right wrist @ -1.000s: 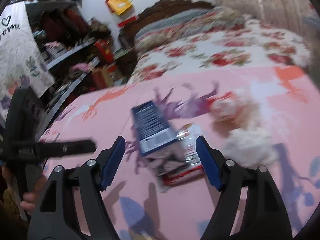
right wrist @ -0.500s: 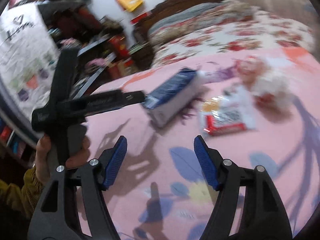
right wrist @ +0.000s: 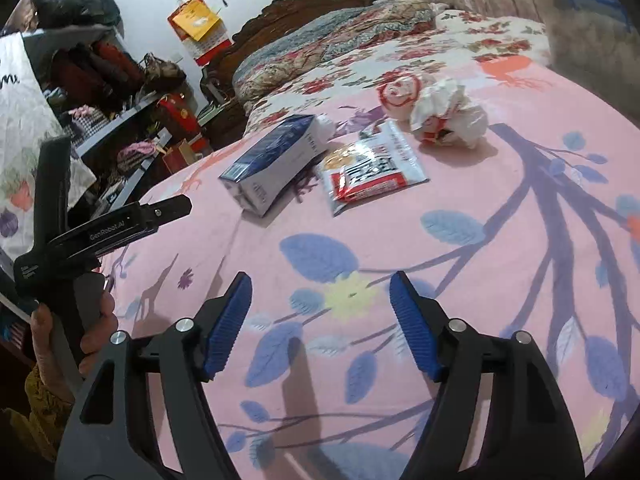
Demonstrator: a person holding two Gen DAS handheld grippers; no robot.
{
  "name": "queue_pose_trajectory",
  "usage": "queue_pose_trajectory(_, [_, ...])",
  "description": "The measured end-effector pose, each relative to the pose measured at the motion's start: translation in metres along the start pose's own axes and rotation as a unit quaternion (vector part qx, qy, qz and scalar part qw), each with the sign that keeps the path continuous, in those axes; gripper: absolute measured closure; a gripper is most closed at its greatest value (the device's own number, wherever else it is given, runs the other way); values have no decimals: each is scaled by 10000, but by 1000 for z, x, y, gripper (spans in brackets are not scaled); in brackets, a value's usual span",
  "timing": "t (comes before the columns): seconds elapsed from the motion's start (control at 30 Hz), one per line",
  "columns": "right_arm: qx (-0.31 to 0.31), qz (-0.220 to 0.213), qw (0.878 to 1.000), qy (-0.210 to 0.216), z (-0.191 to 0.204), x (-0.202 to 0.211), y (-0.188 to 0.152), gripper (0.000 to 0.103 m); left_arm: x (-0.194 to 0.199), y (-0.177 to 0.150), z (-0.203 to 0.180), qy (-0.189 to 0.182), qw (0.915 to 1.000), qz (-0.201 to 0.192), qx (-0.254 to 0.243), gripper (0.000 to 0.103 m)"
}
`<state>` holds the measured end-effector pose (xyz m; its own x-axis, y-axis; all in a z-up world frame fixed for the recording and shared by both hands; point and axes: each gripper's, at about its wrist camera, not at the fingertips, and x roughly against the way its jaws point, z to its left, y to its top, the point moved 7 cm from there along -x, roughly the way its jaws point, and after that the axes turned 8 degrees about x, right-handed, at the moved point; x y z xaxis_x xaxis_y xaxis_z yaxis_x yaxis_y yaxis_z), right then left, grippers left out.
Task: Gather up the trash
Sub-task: 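Move both open grippers back toward the blue milk carton on the bed, then position both grippers above the blue carton and red-white snack packet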
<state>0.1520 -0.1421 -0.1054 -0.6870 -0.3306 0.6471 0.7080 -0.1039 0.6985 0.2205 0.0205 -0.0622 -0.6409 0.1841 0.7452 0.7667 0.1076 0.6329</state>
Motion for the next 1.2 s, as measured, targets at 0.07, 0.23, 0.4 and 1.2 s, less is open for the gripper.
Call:
queue_pose_trajectory(0.07, [34,39,10000,-15,8,-3,-2,25,5,-4,6,46,10000,-40,-20,18])
queue_pose_trajectory(0.23, [22,177,9998,-71,18,-7,-11,20,9,-14,24,122,9999,-1,73,18])
queue_pose_trajectory(0.4, [63,219,9994,-263,25,-9,-16,13,3,-27,46,333,9993,54,150,18])
queue_pose_trajectory(1.2, [-410,56,9986,326,18,-8,-12,3,35,-37,77,1577,9820,-855,592,9])
